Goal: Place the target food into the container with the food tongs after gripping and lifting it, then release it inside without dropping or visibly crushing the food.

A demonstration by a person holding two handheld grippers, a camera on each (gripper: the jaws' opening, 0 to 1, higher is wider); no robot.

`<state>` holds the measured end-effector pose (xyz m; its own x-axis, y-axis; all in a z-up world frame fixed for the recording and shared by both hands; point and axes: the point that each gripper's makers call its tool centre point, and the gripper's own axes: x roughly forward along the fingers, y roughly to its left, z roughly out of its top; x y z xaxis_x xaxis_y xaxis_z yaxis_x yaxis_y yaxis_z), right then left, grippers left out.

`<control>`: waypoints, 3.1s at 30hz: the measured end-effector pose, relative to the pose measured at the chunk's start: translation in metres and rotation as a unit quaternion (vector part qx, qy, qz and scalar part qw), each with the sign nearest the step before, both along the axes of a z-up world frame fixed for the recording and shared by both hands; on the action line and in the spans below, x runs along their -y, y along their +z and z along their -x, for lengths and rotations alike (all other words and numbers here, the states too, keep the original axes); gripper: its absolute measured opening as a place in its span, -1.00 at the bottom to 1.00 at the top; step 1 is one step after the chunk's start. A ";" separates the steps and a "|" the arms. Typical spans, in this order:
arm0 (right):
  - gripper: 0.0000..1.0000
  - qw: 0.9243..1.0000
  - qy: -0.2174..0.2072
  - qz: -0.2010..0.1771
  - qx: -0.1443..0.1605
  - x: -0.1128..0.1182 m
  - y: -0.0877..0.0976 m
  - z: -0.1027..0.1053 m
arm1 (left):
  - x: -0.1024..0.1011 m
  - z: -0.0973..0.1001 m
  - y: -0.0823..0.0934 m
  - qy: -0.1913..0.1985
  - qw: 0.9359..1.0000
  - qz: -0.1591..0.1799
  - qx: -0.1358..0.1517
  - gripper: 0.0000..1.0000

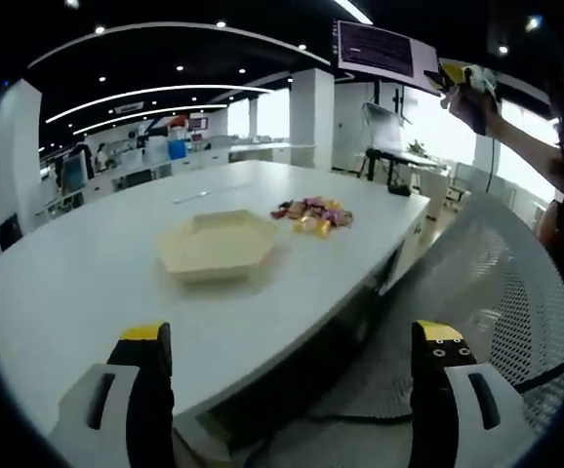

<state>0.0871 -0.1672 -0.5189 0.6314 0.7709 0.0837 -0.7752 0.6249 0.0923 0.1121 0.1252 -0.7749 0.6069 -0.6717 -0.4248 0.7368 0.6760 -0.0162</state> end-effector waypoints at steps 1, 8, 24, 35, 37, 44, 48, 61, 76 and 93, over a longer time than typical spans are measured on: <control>-0.55 1.000 0.000 0.004 -0.004 -0.001 -0.002 -0.003 | -0.001 0.000 0.000 0.002 1.000 0.001 -0.001 0.98; -0.55 0.997 0.025 0.062 -0.029 -0.012 -0.027 -0.025 | -0.001 0.000 -0.001 0.004 1.000 0.001 -0.004 0.91; -0.55 0.986 0.063 0.143 -0.053 -0.009 -0.086 -0.075 | 0.004 0.005 -0.001 -0.006 1.000 0.012 -0.009 0.96; -0.57 0.984 0.018 0.156 -0.090 0.007 -0.140 -0.123 | 0.003 0.003 0.000 -0.002 1.000 0.017 -0.009 0.89; -0.57 0.981 -0.010 0.163 -0.104 0.013 -0.152 -0.134 | 0.004 0.003 0.001 -0.004 1.000 0.017 -0.006 0.88; -0.57 0.974 -0.063 0.169 -0.134 0.005 -0.174 -0.161 | 0.004 0.003 0.000 -0.002 1.000 0.020 -0.010 0.86; -0.56 0.976 -0.059 0.163 -0.133 -0.010 -0.179 -0.173 | 0.004 0.003 -0.001 -0.006 1.000 0.022 -0.014 0.84; -0.56 0.972 -0.038 0.171 -0.156 -0.039 -0.205 -0.192 | 0.004 0.004 0.000 -0.004 0.999 0.029 -0.018 0.80; -0.53 0.966 -0.069 0.171 -0.179 -0.070 -0.240 -0.218 | 0.006 0.006 0.003 -0.009 1.000 0.028 -0.006 0.77; -0.48 0.954 -0.115 0.195 -0.195 -0.075 -0.272 -0.234 | 0.007 0.005 0.005 -0.010 0.999 0.036 -0.004 0.74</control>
